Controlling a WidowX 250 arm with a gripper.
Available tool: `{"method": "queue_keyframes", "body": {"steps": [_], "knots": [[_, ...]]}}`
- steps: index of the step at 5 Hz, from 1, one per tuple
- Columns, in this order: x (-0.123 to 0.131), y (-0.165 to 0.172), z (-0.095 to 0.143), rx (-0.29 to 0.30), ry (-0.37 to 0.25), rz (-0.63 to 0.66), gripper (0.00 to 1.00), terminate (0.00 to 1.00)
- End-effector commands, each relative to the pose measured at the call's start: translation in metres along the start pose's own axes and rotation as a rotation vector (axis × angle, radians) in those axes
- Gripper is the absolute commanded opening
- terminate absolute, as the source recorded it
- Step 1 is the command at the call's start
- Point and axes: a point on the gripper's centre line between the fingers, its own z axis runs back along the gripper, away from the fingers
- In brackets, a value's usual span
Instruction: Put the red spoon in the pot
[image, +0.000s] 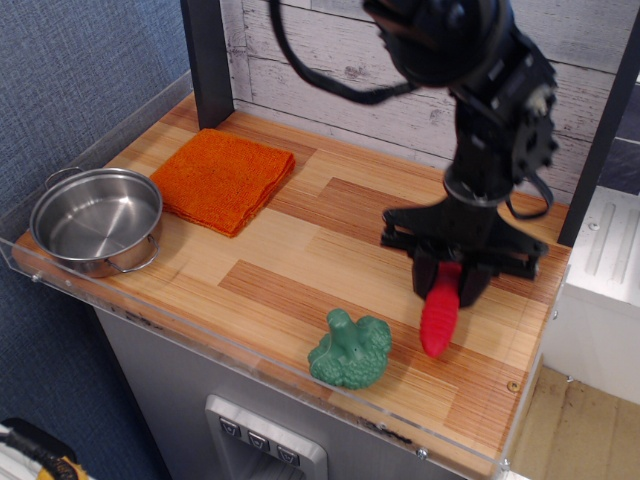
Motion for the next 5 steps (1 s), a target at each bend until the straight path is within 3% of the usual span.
{"method": "queue_keyframes", "body": {"steps": [1,4,5], "knots": [[0.006,0.01,0.038,-0.008,-0.053,0.11,0.0,0.0],[-0.009,0.069,0.086,0.128,-0.109,0.823,0.0,0.0],[-0.021,0.095,0.086,0.143,-0.086,1.075,0.0,0.0]]}}
